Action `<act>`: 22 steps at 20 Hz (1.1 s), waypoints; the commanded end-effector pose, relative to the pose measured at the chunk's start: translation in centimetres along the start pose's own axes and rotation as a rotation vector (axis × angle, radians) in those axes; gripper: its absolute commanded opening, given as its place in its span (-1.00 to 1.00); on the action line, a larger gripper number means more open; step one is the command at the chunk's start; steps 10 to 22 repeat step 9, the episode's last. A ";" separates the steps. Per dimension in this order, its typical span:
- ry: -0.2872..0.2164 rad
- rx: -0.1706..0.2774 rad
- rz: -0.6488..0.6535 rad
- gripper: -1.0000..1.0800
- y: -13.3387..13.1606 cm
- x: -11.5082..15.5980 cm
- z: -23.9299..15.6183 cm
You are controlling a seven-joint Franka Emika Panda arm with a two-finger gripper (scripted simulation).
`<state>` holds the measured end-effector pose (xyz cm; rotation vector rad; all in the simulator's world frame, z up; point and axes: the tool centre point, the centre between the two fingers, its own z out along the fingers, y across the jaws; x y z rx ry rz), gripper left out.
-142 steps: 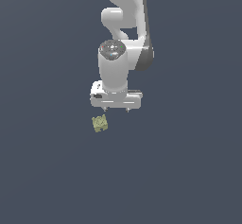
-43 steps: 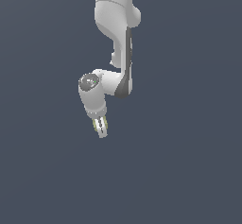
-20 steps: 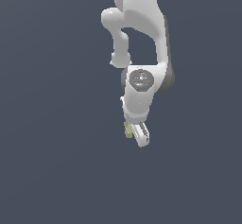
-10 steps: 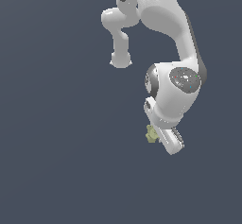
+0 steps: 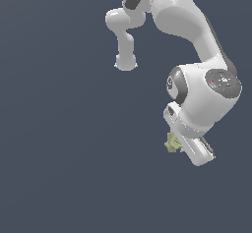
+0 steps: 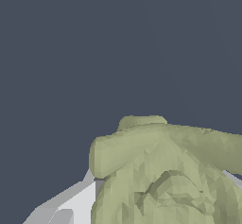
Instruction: Pick up the object and move it to a goal position.
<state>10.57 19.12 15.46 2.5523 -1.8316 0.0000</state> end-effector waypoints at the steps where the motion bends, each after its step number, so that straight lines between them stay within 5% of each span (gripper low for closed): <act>1: 0.000 0.000 0.001 -1.00 -0.5 -0.4 -0.2; 22: 0.000 0.000 0.001 -1.00 -1.0 -0.9 -0.5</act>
